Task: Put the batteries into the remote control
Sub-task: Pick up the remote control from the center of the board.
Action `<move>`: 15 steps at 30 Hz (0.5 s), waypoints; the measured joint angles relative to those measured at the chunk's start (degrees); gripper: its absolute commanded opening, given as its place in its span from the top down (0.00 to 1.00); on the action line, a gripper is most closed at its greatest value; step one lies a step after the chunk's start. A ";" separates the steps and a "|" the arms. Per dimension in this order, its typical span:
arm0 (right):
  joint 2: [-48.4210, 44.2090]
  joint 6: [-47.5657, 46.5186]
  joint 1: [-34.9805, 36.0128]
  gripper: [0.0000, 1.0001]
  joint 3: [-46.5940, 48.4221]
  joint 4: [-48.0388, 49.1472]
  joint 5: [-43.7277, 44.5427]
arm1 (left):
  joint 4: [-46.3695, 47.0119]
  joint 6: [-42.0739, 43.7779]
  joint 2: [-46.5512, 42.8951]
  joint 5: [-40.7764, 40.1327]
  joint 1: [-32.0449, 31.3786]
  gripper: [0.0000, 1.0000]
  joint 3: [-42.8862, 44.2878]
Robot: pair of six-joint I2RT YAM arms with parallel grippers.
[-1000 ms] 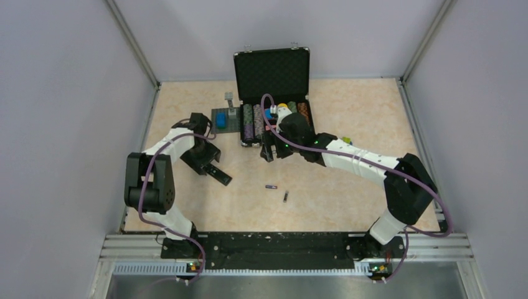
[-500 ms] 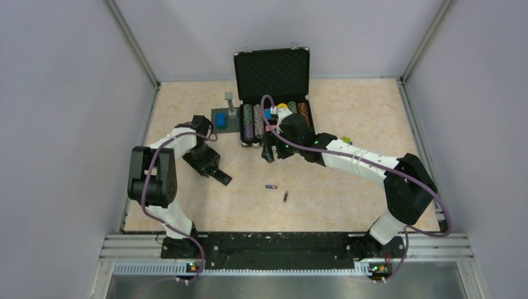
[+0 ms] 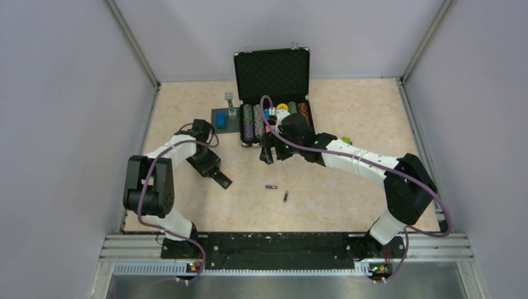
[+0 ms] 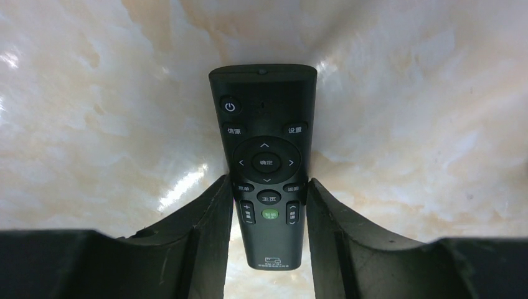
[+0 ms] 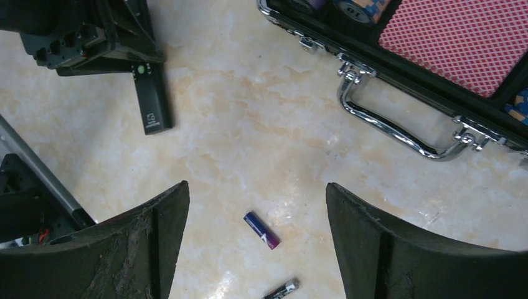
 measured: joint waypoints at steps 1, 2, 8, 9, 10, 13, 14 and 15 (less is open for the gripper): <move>0.07 0.00 0.00 0.21 0.07 0.07 -0.98 | 0.52 0.00 -0.83 0.07 -0.48 0.93 -0.74; 0.13 0.02 0.00 0.21 0.09 0.28 -1.88 | 0.98 -0.04 -1.75 0.11 -1.14 0.93 -1.49; 2.58 1.66 0.02 0.20 0.81 4.02 -9.84 | 2.95 -1.38 -10.67 1.42 -4.61 0.98 -4.44; 3.13 1.90 0.09 0.20 0.83 5.03 -10.95 | 3.37 -1.66 -12.46 1.77 -4.70 0.98 -4.59; 3.69 2.23 0.13 0.20 0.83 5.90 -12.13 | 3.61 -1.88 -13.86 2.01 -4.70 0.98 -4.61; 5.18 3.32 0.48 0.20 0.98 7.69 -14.82 | 4.44 -2.78 -17.38 3.43 -4.70 0.98 -4.61; 5.64 3.72 0.61 0.20 1.33 8.15 -15.54 | 4.63 -2.95 -18.23 4.17 -4.70 0.98 -4.61; 6.27 4.24 0.83 0.20 1.81 9.14 -16.35 | 4.87 -3.23 -19.12 5.11 -4.70 0.98 -4.61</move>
